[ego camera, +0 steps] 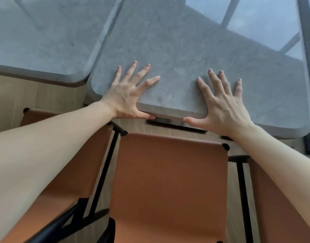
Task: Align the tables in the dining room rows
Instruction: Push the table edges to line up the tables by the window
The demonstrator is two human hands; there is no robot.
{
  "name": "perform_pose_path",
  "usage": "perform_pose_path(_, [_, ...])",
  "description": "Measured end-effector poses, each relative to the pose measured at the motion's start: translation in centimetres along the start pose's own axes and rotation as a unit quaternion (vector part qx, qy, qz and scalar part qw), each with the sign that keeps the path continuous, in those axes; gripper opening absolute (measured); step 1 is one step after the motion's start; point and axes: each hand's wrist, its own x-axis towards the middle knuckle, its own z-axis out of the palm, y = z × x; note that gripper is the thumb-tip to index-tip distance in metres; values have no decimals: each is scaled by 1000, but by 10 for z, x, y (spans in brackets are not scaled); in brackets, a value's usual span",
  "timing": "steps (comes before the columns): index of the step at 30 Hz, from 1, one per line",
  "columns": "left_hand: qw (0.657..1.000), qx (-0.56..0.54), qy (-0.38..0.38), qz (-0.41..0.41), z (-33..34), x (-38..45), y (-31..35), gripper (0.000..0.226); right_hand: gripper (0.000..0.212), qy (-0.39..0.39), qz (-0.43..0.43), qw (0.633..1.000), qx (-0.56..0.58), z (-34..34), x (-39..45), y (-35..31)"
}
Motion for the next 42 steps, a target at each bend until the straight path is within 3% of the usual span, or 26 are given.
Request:
perform_pose_path(4, [1000, 14, 28, 5, 4, 0, 1, 119, 111, 68, -34, 997, 10, 7, -6, -2])
perform_pose_path(12, [999, 13, 45, 2, 7, -2, 1, 121, 114, 44, 23, 998, -25, 12, -10, -9])
perform_pose_path(30, [998, -41, 56, -1, 8, -5, 0, 120, 123, 60, 53, 996, -41, 20, -9, -18])
perform_pose_path(42, [997, -37, 63, 5, 6, -1, -1, 114, 114, 147, 23, 986, -74, 29, -2, -11])
